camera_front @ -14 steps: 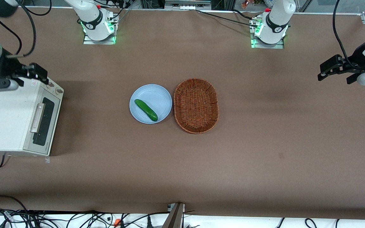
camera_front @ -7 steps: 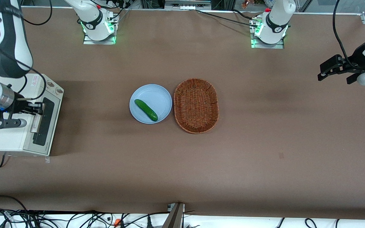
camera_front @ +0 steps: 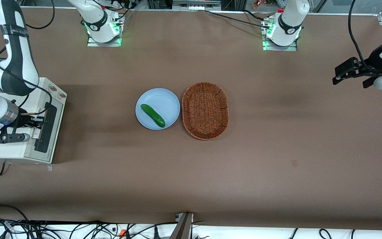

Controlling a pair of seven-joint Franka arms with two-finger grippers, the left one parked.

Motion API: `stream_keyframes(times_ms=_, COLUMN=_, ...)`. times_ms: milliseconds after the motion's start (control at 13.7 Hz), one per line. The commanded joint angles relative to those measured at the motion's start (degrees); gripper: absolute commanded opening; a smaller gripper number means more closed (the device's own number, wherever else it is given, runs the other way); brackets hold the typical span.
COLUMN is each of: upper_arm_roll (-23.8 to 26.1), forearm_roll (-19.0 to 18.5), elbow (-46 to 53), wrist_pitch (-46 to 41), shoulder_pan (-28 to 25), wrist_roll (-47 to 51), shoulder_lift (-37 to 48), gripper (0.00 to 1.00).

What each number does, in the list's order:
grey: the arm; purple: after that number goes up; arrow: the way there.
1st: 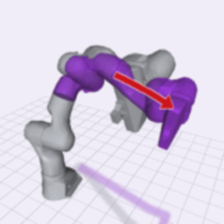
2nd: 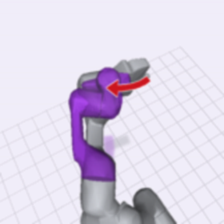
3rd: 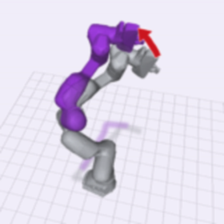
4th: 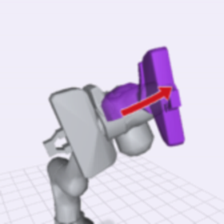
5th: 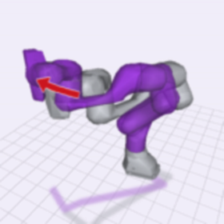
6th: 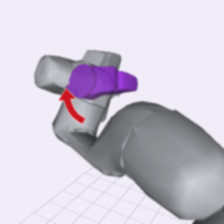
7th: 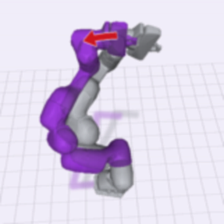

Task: Open oven door with right arm only
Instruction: 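Lower the right gripper to the oven door's silver handle and hook it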

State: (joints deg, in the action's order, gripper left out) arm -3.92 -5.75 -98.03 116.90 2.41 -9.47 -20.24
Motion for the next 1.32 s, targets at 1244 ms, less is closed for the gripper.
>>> stream_keyframes(times_ms=1244, upper_arm_roll=-1.09, forearm_roll=0.56, elbow=-3.04, wrist_pitch=7.28, shoulder_pan=-5.12, wrist_roll=11.64, shoulder_lift=-5.06, gripper=0.00)
